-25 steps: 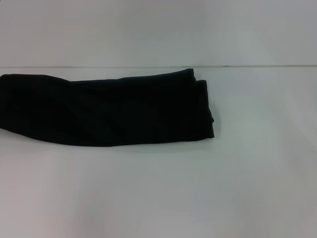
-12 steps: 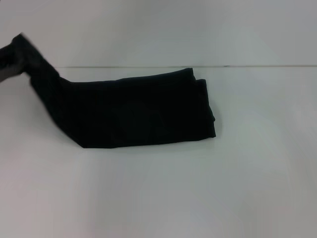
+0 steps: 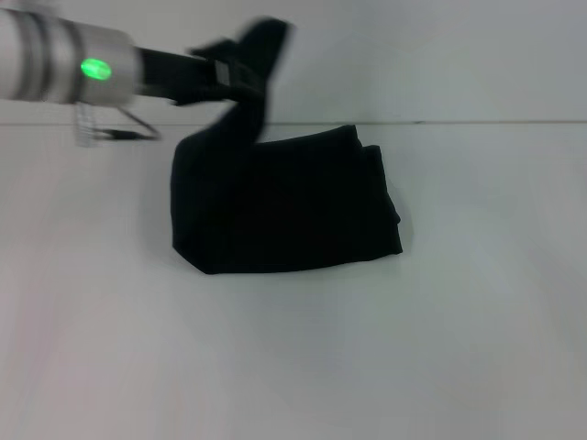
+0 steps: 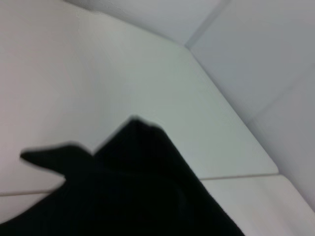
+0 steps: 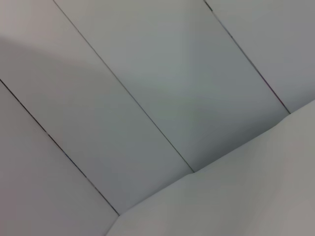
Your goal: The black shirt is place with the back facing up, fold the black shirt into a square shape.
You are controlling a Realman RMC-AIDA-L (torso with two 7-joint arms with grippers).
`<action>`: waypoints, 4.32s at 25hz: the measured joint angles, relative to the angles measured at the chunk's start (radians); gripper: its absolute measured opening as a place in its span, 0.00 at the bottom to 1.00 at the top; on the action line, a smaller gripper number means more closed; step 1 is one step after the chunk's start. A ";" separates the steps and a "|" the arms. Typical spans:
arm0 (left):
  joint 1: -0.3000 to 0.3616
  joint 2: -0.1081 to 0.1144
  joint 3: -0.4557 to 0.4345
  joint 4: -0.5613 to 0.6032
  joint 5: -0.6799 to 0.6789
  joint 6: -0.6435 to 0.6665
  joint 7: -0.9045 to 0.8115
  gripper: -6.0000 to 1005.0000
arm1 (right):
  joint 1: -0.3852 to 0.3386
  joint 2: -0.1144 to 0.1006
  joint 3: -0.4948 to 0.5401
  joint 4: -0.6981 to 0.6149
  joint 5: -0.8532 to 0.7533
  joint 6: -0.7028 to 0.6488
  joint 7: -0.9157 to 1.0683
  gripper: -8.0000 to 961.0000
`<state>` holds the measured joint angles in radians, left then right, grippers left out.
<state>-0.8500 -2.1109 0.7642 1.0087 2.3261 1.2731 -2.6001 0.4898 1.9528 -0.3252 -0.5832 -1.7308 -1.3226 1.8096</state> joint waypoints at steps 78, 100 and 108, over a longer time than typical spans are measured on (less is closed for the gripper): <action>0.155 0.130 -0.056 -0.360 -0.263 0.138 0.154 0.93 | 0.441 0.040 -0.396 0.237 -0.718 0.389 0.812 0.66; 0.151 0.131 -0.080 -0.357 -0.268 0.130 0.166 0.93 | 0.448 0.044 -0.407 0.239 -0.721 0.384 0.805 0.44; 0.149 0.131 -0.080 -0.357 -0.268 0.119 0.171 0.93 | 0.448 0.037 -0.409 0.238 -0.722 0.369 0.809 0.11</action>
<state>-0.7010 -1.9803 0.6842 0.6513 2.0584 1.3919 -2.4289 0.9373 1.9894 -0.7346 -0.3449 -2.4529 -0.9536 2.6184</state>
